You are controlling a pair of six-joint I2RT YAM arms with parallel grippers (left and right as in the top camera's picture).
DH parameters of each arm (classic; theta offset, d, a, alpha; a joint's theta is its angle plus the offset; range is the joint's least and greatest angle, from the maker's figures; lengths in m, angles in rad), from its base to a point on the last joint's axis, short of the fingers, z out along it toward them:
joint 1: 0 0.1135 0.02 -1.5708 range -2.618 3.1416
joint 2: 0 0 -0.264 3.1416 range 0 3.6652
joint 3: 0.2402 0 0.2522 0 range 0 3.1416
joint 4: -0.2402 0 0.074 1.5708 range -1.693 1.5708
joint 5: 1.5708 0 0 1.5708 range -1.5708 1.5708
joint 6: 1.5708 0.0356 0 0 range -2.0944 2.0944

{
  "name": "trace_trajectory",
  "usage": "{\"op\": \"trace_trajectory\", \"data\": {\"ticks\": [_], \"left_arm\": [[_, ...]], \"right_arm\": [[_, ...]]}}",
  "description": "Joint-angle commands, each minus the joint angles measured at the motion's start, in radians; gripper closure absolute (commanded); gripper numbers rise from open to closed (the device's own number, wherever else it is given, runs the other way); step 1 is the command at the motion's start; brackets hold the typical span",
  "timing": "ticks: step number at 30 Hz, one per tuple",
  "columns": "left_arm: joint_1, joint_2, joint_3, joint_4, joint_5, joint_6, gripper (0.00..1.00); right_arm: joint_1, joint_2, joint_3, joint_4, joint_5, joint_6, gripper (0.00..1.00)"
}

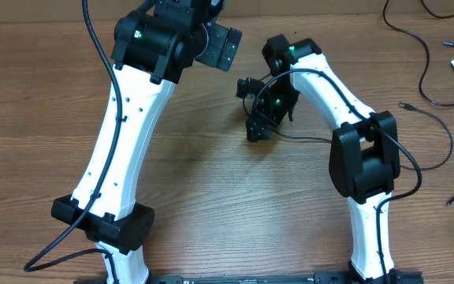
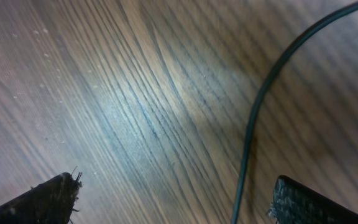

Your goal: Untangle cables

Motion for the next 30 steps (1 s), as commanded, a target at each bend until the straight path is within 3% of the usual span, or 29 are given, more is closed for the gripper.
{"op": "trace_trajectory", "data": {"ticks": [1,9,14,19,25,30], "left_arm": [[0.006,0.009,-0.005,0.002,0.01,-0.031,0.0],[0.006,0.009,-0.005,0.005,0.013,-0.031,0.0],[0.006,0.009,-0.005,0.004,0.013,-0.031,0.0],[0.006,0.009,-0.005,0.004,0.012,-0.031,0.0],[0.006,0.009,-0.005,0.005,0.012,-0.031,0.0],[0.006,0.009,-0.005,0.005,0.012,-0.031,0.0]], "right_arm": [[0.008,0.011,-0.041,0.026,-0.017,-0.011,0.0],[0.007,0.011,-0.152,0.126,-0.017,-0.007,0.0],[0.006,0.012,-0.185,0.221,0.031,0.082,0.03],[0.006,0.012,-0.202,0.287,0.127,0.178,0.43],[0.006,0.012,-0.202,0.283,0.127,0.182,0.76],[0.006,0.012,-0.202,0.273,0.128,0.2,0.93]]}}
